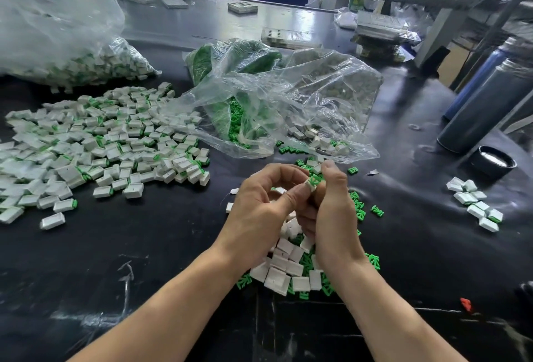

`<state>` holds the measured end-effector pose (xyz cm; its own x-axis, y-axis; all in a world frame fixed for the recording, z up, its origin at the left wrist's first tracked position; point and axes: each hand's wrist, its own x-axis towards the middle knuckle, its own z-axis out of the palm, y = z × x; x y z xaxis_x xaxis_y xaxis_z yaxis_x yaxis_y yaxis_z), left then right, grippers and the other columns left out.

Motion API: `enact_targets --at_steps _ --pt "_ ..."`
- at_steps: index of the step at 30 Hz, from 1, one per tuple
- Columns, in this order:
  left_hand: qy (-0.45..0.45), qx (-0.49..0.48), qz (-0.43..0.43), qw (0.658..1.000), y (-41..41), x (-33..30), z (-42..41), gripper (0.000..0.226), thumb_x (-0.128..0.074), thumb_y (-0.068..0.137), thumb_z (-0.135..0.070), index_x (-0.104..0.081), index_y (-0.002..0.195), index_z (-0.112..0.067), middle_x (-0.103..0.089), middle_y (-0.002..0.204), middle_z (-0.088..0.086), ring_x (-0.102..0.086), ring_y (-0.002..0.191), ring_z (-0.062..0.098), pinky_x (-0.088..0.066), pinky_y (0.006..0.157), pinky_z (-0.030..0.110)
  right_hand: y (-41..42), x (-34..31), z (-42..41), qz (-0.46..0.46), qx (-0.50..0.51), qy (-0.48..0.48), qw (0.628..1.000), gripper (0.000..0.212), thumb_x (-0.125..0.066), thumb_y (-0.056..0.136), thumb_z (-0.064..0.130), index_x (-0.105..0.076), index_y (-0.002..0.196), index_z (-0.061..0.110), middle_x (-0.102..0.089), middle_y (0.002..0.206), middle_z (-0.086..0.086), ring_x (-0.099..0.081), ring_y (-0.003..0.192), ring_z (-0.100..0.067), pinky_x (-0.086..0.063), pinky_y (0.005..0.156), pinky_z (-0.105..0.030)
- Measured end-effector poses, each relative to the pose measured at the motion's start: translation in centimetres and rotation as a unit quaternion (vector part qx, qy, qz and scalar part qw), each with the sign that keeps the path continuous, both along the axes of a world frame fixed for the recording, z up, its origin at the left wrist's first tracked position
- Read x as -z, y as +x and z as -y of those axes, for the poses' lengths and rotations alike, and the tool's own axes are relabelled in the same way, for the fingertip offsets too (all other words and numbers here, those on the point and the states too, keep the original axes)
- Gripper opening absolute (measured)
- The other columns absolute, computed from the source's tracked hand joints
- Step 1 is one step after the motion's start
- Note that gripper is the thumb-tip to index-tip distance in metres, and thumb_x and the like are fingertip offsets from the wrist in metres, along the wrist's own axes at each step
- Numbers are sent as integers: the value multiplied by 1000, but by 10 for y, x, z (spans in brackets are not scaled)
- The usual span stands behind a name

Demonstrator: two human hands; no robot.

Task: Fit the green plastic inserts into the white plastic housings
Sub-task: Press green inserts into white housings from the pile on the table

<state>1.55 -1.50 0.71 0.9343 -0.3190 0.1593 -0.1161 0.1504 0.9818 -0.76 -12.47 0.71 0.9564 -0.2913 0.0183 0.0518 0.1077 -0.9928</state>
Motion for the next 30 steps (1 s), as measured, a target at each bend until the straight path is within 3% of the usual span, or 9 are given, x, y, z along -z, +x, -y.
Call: enact_targets --at_steps 2,6,12,15,19,21,24,30 --pt "3 2 -6 1000 1 1 1 21 -69 87 -19 -69 99 -2 -71 110 15 -68 89 39 -57 90 57 1 2 2 -12 -7 4 1000 62 -34 90 66 -60 44 34 -34 45 15 -29 39 -2 -27 38 -16" --pt "14 -1 -2 1000 0 2 4 21 -68 88 -21 -70 99 -4 -70 110 16 -67 90 39 -56 90 58 3 6 3 12 -2 -42 999 59 -31 100 53 -71 57 43 -48 42 16 -47 39 1 -34 41 -10" --pt "43 -1 22 999 -2 1 5 16 -67 89 -27 -71 99 -15 -74 105 6 -67 95 38 -54 92 58 5 4 6 5 35 -124 992 57 -30 100 45 -67 58 51 -56 51 26 -56 54 7 -43 54 -12" --pt "52 -3 31 998 -1 1 5 17 -67 89 -29 -71 99 -15 -74 105 5 -69 95 32 -56 91 53 6 6 6 -3 50 -138 989 52 -28 95 48 -76 75 44 -72 69 18 -68 71 0 -53 67 -29" --pt "47 -6 38 998 -1 0 4 18 -68 89 -28 -72 99 -14 -74 104 6 -70 96 33 -57 89 49 7 7 3 4 58 -144 988 58 -28 94 46 -80 89 19 -79 85 -1 -75 86 -16 -61 80 -45" --pt "47 -6 42 998 -1 0 3 15 -69 90 -26 -72 99 -14 -75 103 4 -70 94 32 -58 85 42 7 8 3 16 54 -126 990 53 -30 95 46 -80 83 33 -77 76 9 -72 77 -6 -59 70 -37" --pt "59 -6 45 997 0 0 1 7 -71 95 -18 -72 100 -14 -75 103 3 -69 90 28 -57 83 42 5 6 1 36 31 -84 995 58 -33 102 38 -70 59 46 -58 51 23 -57 51 6 -42 50 -11" --pt "82 -19 58 995 -1 -2 2 5 -73 95 -19 -73 99 -17 -75 98 2 -68 87 30 -57 84 51 9 7 2 49 12 -30 998 57 -33 99 38 -73 58 38 -53 45 18 -53 43 4 -38 42 -8"
